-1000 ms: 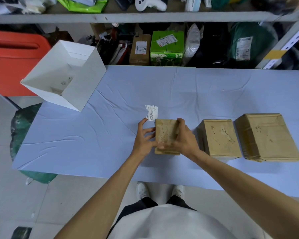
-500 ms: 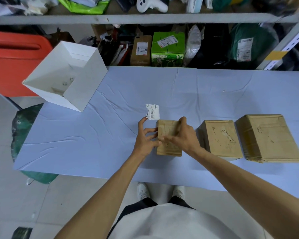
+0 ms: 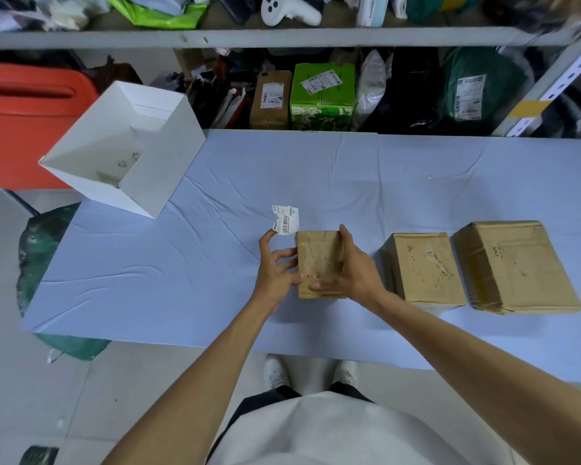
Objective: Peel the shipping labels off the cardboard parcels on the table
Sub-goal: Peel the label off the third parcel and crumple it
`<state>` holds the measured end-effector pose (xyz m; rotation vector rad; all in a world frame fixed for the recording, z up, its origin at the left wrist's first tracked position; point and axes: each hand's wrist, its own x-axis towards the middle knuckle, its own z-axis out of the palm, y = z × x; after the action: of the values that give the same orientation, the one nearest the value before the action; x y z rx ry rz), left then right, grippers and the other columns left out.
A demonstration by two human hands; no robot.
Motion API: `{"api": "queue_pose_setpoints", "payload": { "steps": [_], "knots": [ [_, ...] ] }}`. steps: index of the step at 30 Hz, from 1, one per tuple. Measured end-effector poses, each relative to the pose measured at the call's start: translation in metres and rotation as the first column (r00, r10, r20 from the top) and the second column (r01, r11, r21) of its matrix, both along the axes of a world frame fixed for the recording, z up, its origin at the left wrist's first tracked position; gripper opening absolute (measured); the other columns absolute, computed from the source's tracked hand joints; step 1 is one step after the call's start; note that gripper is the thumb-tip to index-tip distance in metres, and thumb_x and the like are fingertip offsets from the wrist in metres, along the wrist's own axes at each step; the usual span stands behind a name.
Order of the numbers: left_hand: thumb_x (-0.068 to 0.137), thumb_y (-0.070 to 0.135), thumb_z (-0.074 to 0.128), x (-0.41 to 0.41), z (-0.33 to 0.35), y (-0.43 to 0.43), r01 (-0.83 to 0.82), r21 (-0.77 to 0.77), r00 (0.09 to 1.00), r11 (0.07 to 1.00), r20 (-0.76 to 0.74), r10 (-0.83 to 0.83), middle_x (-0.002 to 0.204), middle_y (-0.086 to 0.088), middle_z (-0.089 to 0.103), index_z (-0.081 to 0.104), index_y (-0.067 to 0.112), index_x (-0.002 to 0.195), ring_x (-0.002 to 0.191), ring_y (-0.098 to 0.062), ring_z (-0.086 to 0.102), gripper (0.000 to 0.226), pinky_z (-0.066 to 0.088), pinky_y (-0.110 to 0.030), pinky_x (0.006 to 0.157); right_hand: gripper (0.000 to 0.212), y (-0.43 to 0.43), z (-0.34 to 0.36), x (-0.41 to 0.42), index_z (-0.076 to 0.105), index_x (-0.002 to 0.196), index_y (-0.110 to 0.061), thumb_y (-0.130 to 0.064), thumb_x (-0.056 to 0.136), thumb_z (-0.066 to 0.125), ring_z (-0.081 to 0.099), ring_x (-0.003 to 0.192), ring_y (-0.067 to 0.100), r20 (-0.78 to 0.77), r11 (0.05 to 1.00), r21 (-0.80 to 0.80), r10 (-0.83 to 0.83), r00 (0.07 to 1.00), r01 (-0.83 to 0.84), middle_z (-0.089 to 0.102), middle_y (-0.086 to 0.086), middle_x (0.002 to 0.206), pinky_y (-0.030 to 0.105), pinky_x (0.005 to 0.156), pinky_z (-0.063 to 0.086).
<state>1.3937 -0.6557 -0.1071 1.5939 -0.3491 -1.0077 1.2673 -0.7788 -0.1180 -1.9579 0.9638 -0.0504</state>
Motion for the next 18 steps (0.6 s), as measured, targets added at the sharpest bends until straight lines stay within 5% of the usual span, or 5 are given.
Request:
{"api": "queue_pose_setpoints", "payload": {
  "steps": [7, 12, 18],
  "knots": [
    [0.072, -0.021, 0.067, -0.001, -0.002, 0.001, -0.001, -0.007, 1.000, 1.000, -0.007, 0.001, 0.111, -0.007, 0.057, 0.022, 0.041, 0.134, 0.102, -0.021, 0.063, 0.098, 0.059, -0.029, 0.075, 0.077, -0.007, 0.001, -0.001, 0.037, 0.138, -0.025, -0.022, 0.075, 0.081, 0.061, 0.100, 0.027, 0.101, 0.997, 0.019, -0.073, 0.992, 0.071, 0.057, 0.008, 0.116, 0.045, 0.085, 0.055],
    [0.072, -0.021, 0.067, -0.001, -0.002, -0.001, 0.006, -0.012, 1.000, 1.000, -0.003, -0.006, 0.116, -0.010, 0.057, 0.020, 0.036, 0.140, 0.105, -0.022, 0.062, 0.100, 0.058, -0.026, 0.074, 0.049, -0.012, 0.004, 0.001, 0.045, 0.118, -0.022, -0.013, 0.081, 0.075, 0.059, 0.090, 0.019, 0.155, 0.990, 0.055, -0.136, 0.979, 0.129, 0.057, 0.004, 0.101, 0.030, 0.060, 0.055],
    [0.072, -0.015, 0.073, 0.003, -0.001, -0.004, 0.012, 0.001, 1.000, 1.000, 0.002, -0.012, 0.118, -0.010, 0.057, 0.018, 0.038, 0.141, 0.105, -0.024, 0.064, 0.103, 0.059, -0.032, 0.077, 0.032, -0.009, 0.003, 0.003, 0.047, 0.118, -0.025, -0.010, 0.092, 0.058, 0.059, 0.085, 0.024, 0.126, 0.984, -0.001, -0.174, 0.977, 0.175, 0.056, 0.008, 0.102, 0.028, 0.057, 0.052]
  ]
}}
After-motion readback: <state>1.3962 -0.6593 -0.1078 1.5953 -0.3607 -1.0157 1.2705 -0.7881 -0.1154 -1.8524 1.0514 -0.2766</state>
